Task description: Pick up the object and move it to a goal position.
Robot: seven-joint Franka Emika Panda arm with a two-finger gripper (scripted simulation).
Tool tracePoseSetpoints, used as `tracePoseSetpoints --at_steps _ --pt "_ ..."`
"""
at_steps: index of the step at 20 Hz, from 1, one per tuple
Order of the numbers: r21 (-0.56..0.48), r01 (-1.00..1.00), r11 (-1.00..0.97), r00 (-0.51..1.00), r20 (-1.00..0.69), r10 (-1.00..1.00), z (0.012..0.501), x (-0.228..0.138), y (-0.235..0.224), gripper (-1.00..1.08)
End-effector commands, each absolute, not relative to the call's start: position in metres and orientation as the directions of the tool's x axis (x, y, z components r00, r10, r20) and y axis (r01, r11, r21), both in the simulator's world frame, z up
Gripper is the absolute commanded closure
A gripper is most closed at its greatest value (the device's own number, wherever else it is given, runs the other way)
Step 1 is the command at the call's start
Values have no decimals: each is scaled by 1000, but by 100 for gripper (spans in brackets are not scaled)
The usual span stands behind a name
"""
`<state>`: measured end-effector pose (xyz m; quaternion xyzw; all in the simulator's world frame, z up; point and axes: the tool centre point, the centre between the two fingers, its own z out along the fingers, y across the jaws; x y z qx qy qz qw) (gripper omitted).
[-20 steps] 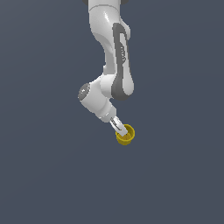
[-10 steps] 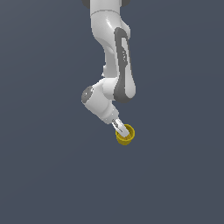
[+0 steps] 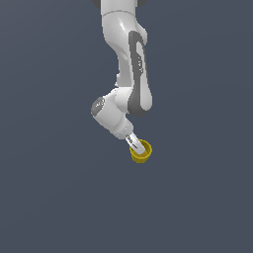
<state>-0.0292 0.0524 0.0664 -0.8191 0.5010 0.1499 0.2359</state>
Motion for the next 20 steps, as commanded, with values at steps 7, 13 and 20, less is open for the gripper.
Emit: tracePoseSetpoints --at_steps 7,13,20 --pt "-238 -892 -384 452 -483 -750 79 -52 -3 108" --pt "-238 -893 -382 451 -484 -750 95 -81 -73 108" --pt "-237 -893 -382 450 -485 -750 112 -113 -155 108"
